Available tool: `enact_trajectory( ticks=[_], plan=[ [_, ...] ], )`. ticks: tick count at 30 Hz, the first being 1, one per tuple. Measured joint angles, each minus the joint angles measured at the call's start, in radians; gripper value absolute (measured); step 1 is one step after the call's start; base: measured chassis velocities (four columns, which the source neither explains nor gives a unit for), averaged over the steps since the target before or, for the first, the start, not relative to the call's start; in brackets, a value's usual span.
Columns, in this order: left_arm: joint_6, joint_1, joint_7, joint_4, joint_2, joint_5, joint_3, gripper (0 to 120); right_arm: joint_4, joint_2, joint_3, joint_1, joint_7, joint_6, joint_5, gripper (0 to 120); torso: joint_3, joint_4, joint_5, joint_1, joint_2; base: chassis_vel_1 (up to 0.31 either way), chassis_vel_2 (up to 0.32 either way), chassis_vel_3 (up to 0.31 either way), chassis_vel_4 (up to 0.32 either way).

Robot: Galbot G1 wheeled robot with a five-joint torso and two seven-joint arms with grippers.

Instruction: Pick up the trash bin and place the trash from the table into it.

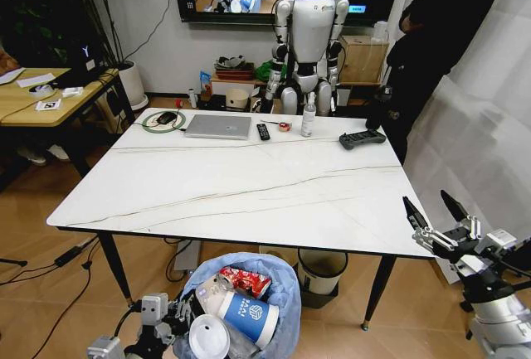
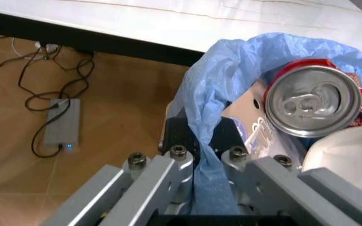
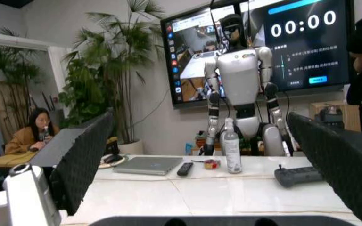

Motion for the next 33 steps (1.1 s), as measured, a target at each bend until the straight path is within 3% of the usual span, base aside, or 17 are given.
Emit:
enact_trajectory(
  ticks=[15, 25, 31, 33],
  plan=[
    [-0.061, 0.013, 0.003, 0.013, -0.009, 0.036, -0.015, 0, 0.0, -0.001, 0.0, 0.0, 0.001, -0.001, 0.0, 100, 0.0, 0.0, 0.0001, 0.0, 0.0, 0.0, 0.0, 0.0, 0.0],
    [-0.052, 0.016, -0.008, -0.006, -0.023, 0.04, -0.013, 0, 0.0, -0.001, 0.0, 0.0, 0.001, -0.001, 0.0, 100, 0.0, 0.0, 0.0001, 0.0, 0.0, 0.0, 0.0, 0.0, 0.0],
    [-0.05, 0.012, -0.008, -0.006, -0.024, 0.04, -0.015, 0, -0.006, 0.017, -0.004, 0.003, 0.009, 0.0, -0.015, 100, 0.0, 0.0, -0.0004, 0.0, 0.0, 0.0, 0.0, 0.0, 0.0],
    [-0.049, 0.011, -0.008, -0.006, -0.026, 0.038, -0.015, 0, -0.032, 0.067, -0.018, 0.012, 0.036, 0.009, -0.073, 100, 0.0, 0.0001, -0.0008, 0.0, 0.0, 0.0, 0.0, 0.0, 0.0]
  ],
)
